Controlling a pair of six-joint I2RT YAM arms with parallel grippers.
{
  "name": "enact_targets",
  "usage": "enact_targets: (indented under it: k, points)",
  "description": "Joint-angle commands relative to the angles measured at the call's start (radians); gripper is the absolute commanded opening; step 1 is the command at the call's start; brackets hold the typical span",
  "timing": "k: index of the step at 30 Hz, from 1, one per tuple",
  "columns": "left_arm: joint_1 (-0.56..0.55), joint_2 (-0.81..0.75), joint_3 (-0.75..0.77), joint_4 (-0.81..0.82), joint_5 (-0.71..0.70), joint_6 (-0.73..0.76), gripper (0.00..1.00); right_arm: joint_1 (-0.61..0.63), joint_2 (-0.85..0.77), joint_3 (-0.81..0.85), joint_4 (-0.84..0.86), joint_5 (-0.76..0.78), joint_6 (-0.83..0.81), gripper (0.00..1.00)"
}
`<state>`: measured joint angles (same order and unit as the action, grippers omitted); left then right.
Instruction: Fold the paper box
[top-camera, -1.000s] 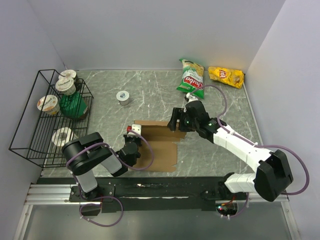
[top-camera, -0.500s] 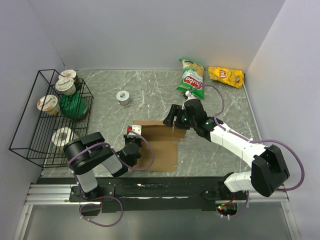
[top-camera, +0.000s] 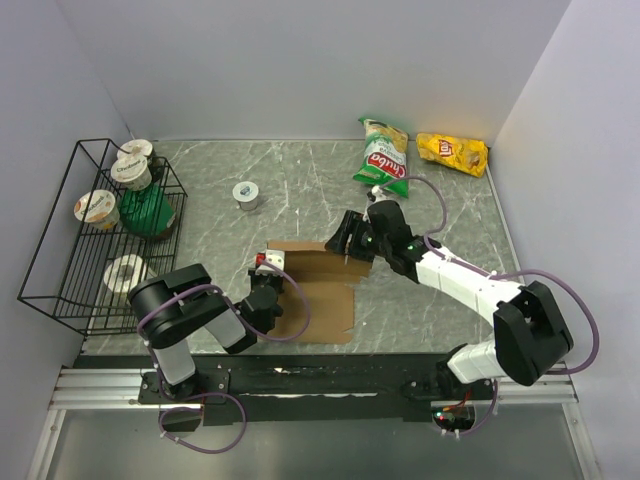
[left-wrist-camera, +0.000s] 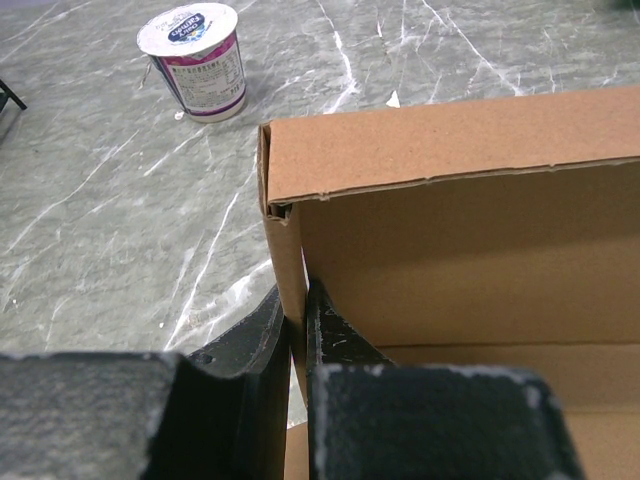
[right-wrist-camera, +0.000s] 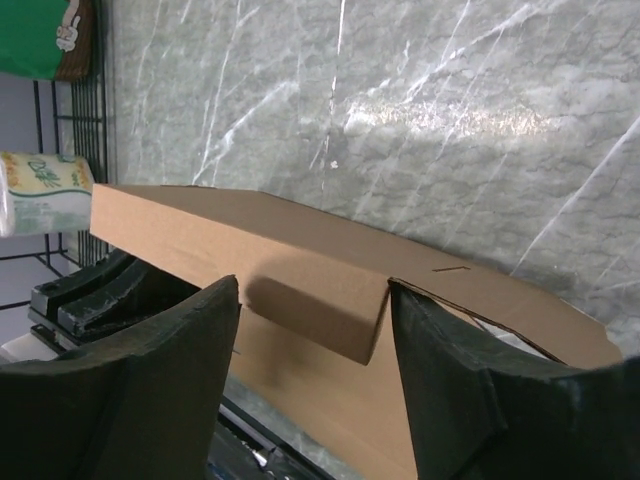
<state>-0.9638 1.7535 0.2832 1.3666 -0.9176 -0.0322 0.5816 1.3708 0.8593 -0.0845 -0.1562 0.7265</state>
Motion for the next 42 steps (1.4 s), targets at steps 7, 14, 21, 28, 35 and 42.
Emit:
enact_targets:
  k: [7, 14, 21, 28, 35, 42]
  points:
    - [-0.019, 0.029, 0.019, 0.040, 0.006, 0.064, 0.10, 0.000, 0.004, -0.023, 0.081, -0.014, 0.039, 0.56]
    - [-0.019, 0.037, 0.020, 0.032, -0.009, 0.061, 0.10, 0.000, -0.070, -0.054, 0.072, 0.047, -0.018, 0.82]
    - [-0.016, 0.015, 0.028, -0.015, -0.024, 0.040, 0.05, -0.006, -0.318, -0.256, 0.043, 0.116, -0.090, 0.89]
    - [0.020, -0.141, 0.037, -0.346, 0.049, -0.259, 0.01, 0.001, -0.539, -0.411, 0.039, 0.110, -0.127, 0.87]
    - [0.057, -0.238, 0.054, -0.504, 0.137, -0.379, 0.01, 0.018, -0.414, -0.413, 0.067, 0.130, -0.110, 0.82]
    - [0.091, -0.328, 0.054, -0.652, 0.229, -0.498, 0.01, 0.027, -0.261, -0.393, 0.169, 0.219, -0.105, 0.79]
